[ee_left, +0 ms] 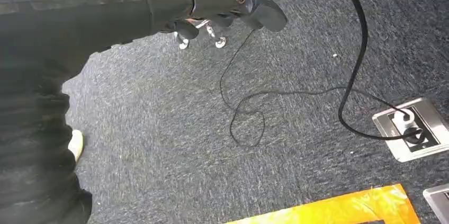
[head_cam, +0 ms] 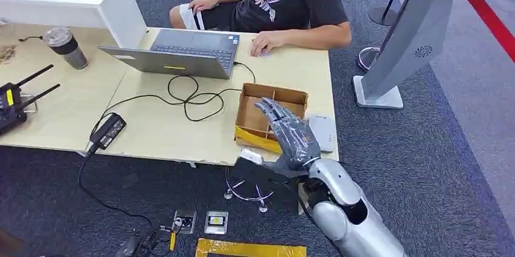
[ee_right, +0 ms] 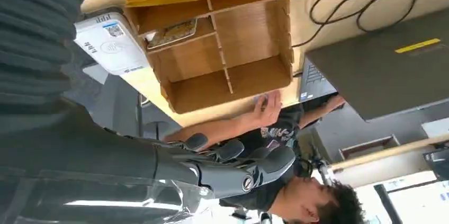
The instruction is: Pass the card to the sensor for recognition and then transmit it.
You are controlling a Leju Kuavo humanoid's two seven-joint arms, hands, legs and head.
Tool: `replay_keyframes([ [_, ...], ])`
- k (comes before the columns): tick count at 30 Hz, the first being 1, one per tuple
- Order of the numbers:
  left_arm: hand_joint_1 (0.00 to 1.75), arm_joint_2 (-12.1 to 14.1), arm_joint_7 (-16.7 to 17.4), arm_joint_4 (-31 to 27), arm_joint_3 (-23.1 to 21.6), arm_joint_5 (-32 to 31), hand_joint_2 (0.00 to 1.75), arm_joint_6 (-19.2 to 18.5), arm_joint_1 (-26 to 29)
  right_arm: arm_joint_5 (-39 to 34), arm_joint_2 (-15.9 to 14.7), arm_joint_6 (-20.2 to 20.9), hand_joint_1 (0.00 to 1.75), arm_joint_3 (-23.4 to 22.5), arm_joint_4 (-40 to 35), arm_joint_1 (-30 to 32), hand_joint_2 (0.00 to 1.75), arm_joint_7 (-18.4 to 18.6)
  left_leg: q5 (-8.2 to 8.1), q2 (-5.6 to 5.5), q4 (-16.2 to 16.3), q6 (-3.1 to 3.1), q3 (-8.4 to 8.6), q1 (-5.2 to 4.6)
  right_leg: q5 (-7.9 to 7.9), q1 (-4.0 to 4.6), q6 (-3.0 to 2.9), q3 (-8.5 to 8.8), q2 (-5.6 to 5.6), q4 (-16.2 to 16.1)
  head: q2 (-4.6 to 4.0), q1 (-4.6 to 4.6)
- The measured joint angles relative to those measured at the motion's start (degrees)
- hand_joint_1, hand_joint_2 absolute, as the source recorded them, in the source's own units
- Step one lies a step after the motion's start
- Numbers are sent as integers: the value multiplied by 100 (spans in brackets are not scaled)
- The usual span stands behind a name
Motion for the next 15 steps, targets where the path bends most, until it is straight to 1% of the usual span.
replay_keyframes([
  [2,0,0,0,0,0,0,175,11,0,352,22,-286,0,13,169,27,175,120,0,0,0,0,0,0,0,0,0,0,0,0,0,0],
  [5,0,0,9,0,-2,-42,175,13,-17,717,160,-516,0,26,643,43,175,383,0,0,0,0,1,0,0,0,0,0,0,0,2,-2],
  [7,0,-2,39,0,-2,-57,175,13,-35,801,255,-589,0,46,979,64,175,468,1,0,0,-1,0,0,0,1,0,0,-1,1,0,0],
  [10,0,-4,42,0,-2,-66,175,13,-42,839,361,-673,0,70,1334,61,175,474,1,0,0,-1,1,1,0,1,0,-1,0,1,0,-2],
  [15,0,-4,42,0,-4,-68,175,13,-45,756,494,-600,0,76,1764,46,175,448,0,0,0,0,-1,1,0,1,0,-1,0,1,0,0],
])
